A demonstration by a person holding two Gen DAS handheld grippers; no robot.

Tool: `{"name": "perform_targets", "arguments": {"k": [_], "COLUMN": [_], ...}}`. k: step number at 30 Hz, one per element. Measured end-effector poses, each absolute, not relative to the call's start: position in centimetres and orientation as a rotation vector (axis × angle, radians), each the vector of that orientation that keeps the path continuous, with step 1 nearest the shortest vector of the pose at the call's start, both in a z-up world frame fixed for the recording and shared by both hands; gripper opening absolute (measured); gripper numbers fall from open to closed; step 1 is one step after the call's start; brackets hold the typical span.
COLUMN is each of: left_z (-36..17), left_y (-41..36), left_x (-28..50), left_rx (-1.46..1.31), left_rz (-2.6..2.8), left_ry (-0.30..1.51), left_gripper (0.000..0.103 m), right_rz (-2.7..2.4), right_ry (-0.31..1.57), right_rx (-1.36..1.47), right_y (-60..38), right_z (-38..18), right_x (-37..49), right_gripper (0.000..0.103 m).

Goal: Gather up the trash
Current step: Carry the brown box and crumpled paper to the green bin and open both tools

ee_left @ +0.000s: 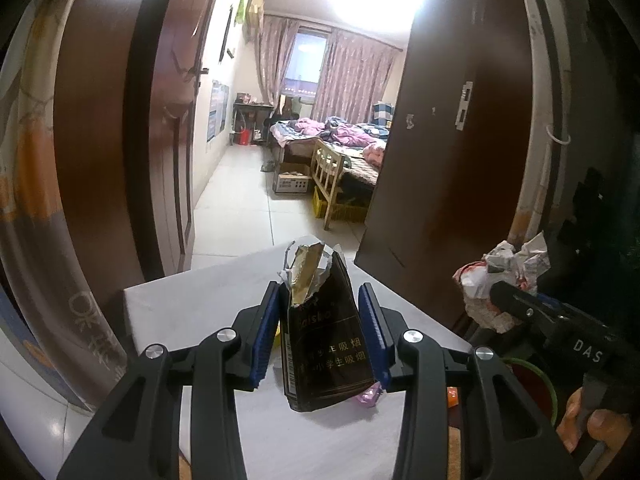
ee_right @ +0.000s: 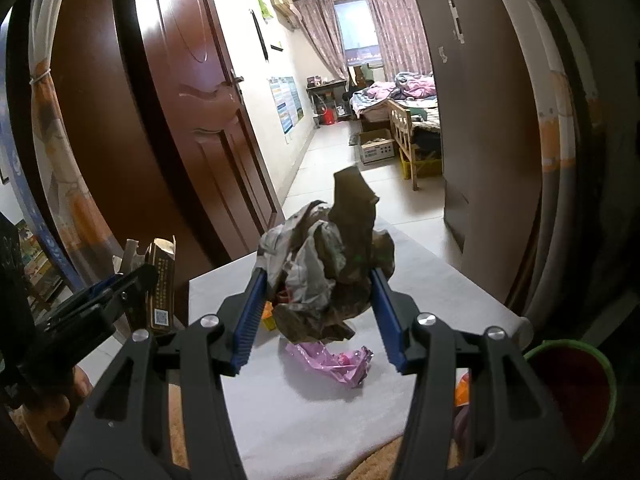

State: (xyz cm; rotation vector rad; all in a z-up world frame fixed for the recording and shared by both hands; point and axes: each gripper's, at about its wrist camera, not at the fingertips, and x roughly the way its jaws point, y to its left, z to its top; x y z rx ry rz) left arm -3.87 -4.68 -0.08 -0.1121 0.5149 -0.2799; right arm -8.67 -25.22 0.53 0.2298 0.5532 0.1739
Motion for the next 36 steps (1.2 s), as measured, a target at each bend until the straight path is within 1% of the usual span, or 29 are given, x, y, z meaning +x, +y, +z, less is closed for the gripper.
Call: {"name": "perform_targets", "arguments": {"k": [10,24,36], "left_z": [-0.1,-2.1,-4.5], "left_y": [-9.4,-19.1,-25.6], "left_x": [-5.2,-6.3,-6.3], "left_rx": [-0.098,-0.072,-0.039], "left_rz": [-0.348,-0.509,-0.614], "left_ry": [0.525,0.565,0.634], "left_gripper": [0.038,0.039,0.041], "right_rz": [0.129,-0.004,-0.044], "right_ry": [0.558,0.591,0.605], "right_rx": [0.251,0.306,0.364], "right_y": [-29.3,-37.7,-41.4], "right_z": [0.3,-2.0,-3.7], "right_x": [-11.1,-14.4,-15.6], "right_gripper": [0.05,0.05,0.052]}}
